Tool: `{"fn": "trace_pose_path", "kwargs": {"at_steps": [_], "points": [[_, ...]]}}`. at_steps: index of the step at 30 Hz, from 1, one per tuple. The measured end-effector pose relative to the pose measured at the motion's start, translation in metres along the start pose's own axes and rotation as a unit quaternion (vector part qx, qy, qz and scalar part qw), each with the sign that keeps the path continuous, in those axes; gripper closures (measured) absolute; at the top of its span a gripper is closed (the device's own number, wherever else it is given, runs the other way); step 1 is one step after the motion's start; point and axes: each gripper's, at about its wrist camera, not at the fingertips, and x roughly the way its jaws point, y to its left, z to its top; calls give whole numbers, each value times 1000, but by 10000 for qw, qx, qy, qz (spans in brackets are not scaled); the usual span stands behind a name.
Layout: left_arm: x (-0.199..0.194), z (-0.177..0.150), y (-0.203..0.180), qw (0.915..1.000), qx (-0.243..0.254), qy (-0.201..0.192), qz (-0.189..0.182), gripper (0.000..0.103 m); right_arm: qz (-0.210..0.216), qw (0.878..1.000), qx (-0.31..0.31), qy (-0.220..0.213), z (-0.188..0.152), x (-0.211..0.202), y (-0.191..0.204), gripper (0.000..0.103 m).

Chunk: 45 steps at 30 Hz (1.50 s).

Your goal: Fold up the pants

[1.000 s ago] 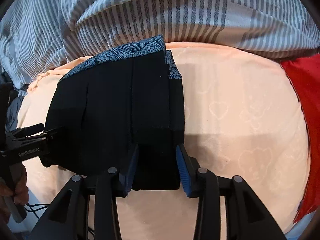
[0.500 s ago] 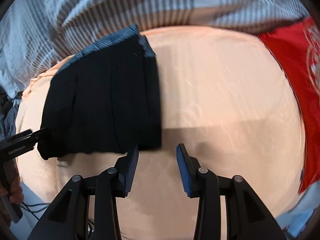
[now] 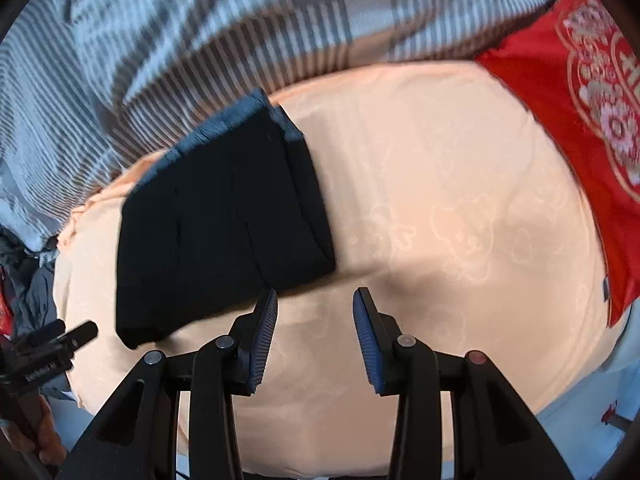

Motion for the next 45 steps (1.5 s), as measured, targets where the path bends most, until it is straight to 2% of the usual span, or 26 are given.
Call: {"fn": "trace_pose_path", "kwargs": {"at_steps": [2, 5, 7, 9, 12, 17, 19, 23, 25, 28, 32, 34, 40, 45], "points": [[-4, 0, 1, 10000, 13, 44, 18, 13, 2, 9999, -151, -20, 10, 9, 8, 60], [-8, 0, 1, 9999, -5, 106, 28, 13, -369, 9978, -263, 487, 12, 45, 7, 59], [-11, 1, 1, 9999, -12, 130, 7, 13, -284, 9970, 42, 713, 8, 58, -6, 59], [-14, 1, 1, 9999, 44, 125, 17, 13, -210, 9967, 186, 756, 4, 57, -13, 58], [-13, 3, -1, 9998, 110, 192, 22, 13, -373, 9957, 142, 841, -3, 53, -15, 58], [-14, 6, -2, 9991, 88, 369, -166, 13, -27, 9965, 504, 667, -9, 29, -21, 56], [-18, 8, -4, 9989, 138, 406, -194, 13, 148, 9959, 641, 622, -11, 20, -21, 45], [-29, 14, -7, 9980, 308, 426, -356, 13, 396, 9956, 675, 525, -7, -2, -16, 34], [-35, 17, -7, 9975, 330, 370, -498, 13, 434, 9962, 684, 326, -3, -16, -11, 25], [-47, 23, -9, 9969, 354, 245, -660, 13, 546, 9963, 661, -46, -1, -39, -6, 20], [-56, 28, -12, 9957, 502, 182, -753, 13, 653, 9957, 632, -172, 3, -56, 0, 10], [-60, 30, -11, 9946, 568, 229, -835, 13, 667, 9955, 644, -193, 3, -60, 2, 2], [-69, 31, -3, 9918, 734, 299, -1001, 13, 705, 9936, 861, -200, -10, -70, 8, 1], [-72, 30, 7, 9901, 620, 232, -1236, 13, 639, 9928, 1015, -58, -20, -73, 8, 1]]}}
